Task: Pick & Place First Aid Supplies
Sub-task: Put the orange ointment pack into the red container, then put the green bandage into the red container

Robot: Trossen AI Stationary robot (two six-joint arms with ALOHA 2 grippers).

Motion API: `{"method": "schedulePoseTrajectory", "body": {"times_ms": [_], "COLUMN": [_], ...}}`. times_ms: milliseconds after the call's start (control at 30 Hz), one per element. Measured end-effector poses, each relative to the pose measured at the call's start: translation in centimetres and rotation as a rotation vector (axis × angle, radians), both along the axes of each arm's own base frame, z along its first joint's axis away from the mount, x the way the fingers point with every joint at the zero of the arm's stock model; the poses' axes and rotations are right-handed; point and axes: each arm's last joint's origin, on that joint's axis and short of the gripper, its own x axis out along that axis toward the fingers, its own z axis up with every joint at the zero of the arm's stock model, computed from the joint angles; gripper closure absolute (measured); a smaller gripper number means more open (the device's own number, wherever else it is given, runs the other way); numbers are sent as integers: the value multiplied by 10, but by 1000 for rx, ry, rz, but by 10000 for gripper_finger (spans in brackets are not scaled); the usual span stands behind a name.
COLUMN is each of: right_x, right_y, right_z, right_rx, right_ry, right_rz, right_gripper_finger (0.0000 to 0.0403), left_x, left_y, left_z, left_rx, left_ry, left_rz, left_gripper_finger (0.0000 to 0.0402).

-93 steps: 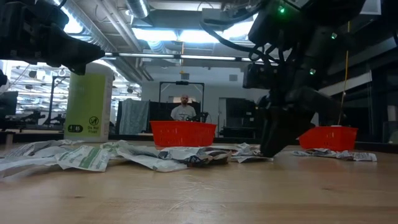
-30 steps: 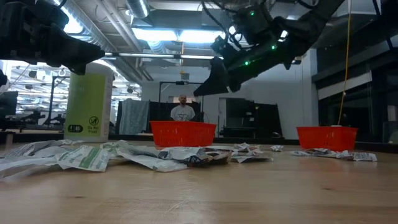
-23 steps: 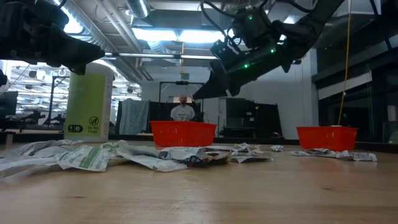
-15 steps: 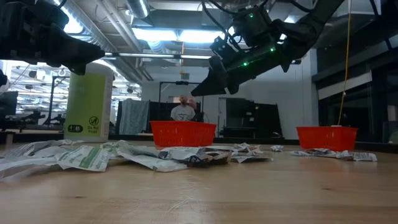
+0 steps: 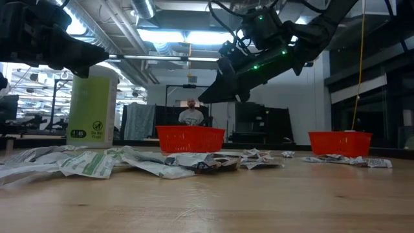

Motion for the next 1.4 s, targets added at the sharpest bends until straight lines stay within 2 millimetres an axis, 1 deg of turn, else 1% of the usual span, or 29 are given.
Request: {"method": "schedulePoseTrajectory", "body": {"times_ms": [167,333,467,600,767,1000,1133,1233,1400], "right_x": [1,2,-1,-5,-10,-11,-8,-7,-5], "right_y": [13,34,52,62,64,62,61,57,47], "right_z": [-2,-5,-11,-18,-25,-28,-42,-54,-63], "right_rx": [14,6,-26,-49,-38,-51,-55,-83,-97], "right_ry": [24,62,138,227,309,341,386,418,436], "right_rz": [56,122,197,242,246,251,252,205,126], "right_gripper_finger": [277,277,277,277,277,277,277,277,277], "left_x": [0,0,0,0,0,0,0,0,0], "left_y": [0,0,0,0,0,0,0,0,0], "left_z": [0,0,0,0,0,0,0,0,0], "left_rx": [0,0,0,0,0,0,0,0,0], "left_ry": [-1,0,-1,0,0,0,0,0,0], "left_rz": [0,0,0,0,0,0,0,0,0], "left_gripper_finger": [313,313,313,313,313,313,313,313,313]}}
